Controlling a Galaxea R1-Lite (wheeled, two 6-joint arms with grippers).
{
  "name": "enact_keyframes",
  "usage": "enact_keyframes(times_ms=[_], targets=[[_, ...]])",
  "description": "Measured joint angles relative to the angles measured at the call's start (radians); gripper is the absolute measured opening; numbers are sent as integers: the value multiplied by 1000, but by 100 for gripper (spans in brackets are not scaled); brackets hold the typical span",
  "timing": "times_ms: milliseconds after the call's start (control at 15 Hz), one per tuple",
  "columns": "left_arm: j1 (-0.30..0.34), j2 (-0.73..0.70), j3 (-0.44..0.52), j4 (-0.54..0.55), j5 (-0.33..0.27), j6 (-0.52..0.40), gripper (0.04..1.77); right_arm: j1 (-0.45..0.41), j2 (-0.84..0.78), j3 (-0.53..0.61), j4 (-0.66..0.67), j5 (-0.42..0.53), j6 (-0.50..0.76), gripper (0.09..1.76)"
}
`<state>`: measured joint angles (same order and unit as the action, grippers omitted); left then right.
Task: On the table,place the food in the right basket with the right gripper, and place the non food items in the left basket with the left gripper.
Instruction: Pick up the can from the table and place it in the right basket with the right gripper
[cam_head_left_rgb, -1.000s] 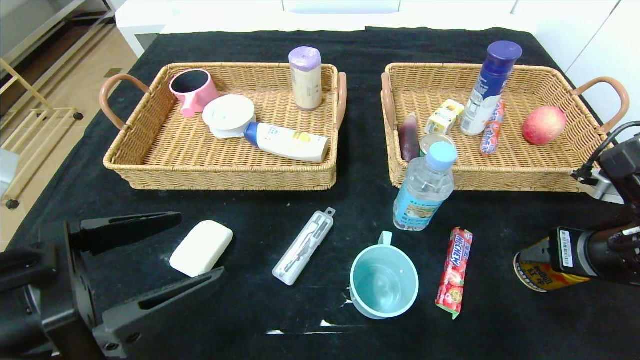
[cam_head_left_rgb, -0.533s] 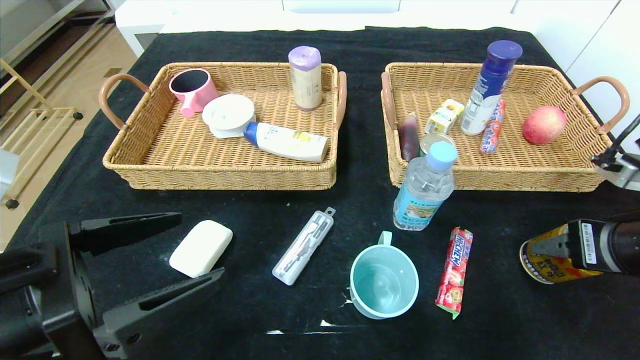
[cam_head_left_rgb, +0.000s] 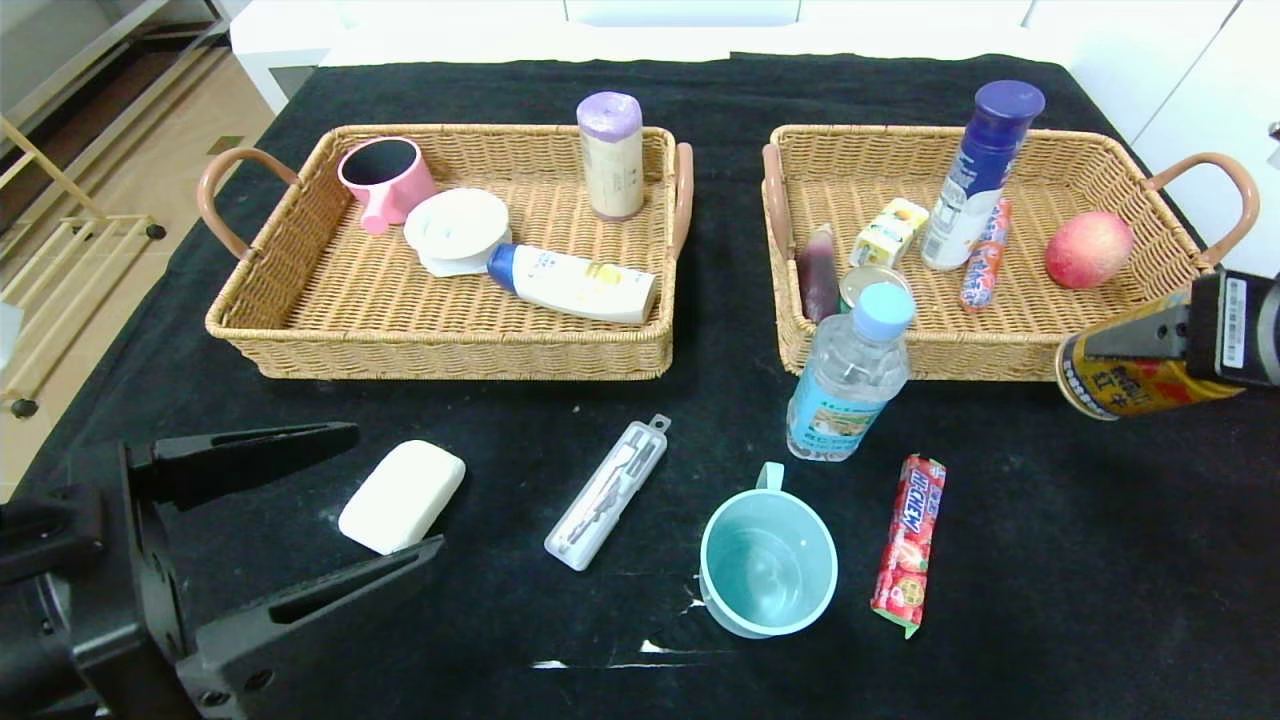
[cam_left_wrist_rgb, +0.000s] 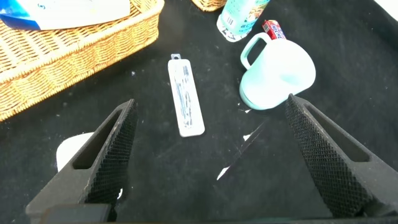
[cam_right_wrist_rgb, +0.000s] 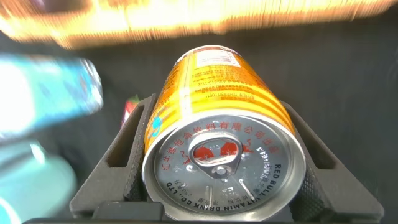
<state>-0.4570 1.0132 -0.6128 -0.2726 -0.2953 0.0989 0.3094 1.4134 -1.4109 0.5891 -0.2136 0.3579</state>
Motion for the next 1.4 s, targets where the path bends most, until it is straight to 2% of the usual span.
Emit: enact_keyframes(times_ms=[333,467,933,1400], targets=[[1,-14,0,-2,1,5,172,-47,95,-204,-12,-4,-4,121],[1,-17,-2,-1,1,5,172,-74,136,-249,-80,-4,-9,121],[3,-26,-6,-3,1,13,172,-160,269,-269,-286,-6,-17,121],[3,-28,-3,-11,1,13,172,-182,333,-267,-321,-7,-13,121]])
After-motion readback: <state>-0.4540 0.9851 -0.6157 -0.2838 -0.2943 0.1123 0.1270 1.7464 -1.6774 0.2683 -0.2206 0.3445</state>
